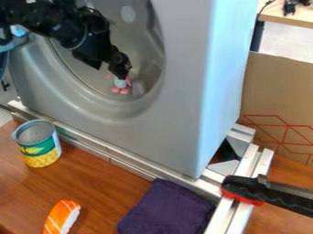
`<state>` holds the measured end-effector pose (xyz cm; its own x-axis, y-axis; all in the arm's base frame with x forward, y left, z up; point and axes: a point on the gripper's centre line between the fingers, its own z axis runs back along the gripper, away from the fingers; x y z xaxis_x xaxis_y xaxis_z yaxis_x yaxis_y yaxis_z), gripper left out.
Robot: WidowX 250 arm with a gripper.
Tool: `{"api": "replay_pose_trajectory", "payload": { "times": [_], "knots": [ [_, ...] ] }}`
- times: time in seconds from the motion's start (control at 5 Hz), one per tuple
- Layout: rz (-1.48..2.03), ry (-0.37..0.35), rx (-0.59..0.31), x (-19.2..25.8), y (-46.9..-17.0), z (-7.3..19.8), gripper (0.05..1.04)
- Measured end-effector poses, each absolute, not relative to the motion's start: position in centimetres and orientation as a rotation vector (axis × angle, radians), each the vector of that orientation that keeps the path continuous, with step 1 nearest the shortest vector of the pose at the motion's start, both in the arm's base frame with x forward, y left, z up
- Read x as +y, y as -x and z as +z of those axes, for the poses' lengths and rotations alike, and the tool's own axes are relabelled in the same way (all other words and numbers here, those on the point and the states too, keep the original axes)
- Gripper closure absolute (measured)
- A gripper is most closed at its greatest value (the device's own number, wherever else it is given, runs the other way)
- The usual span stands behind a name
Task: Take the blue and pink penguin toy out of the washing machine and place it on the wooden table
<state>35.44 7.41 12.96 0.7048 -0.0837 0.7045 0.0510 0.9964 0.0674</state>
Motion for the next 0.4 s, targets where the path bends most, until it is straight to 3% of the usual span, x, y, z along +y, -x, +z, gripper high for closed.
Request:
{"api": "replay_pose_trajectory", "payload": {
  "times": [0.2,0.4],
  "knots": [
    [-0.072,-0.009,-0.774,6.98,-35.86,12.53,0.083],
    [-0.068,-0.020,-0.772,7.40,-36.54,12.16,0.083]
  ]
}}
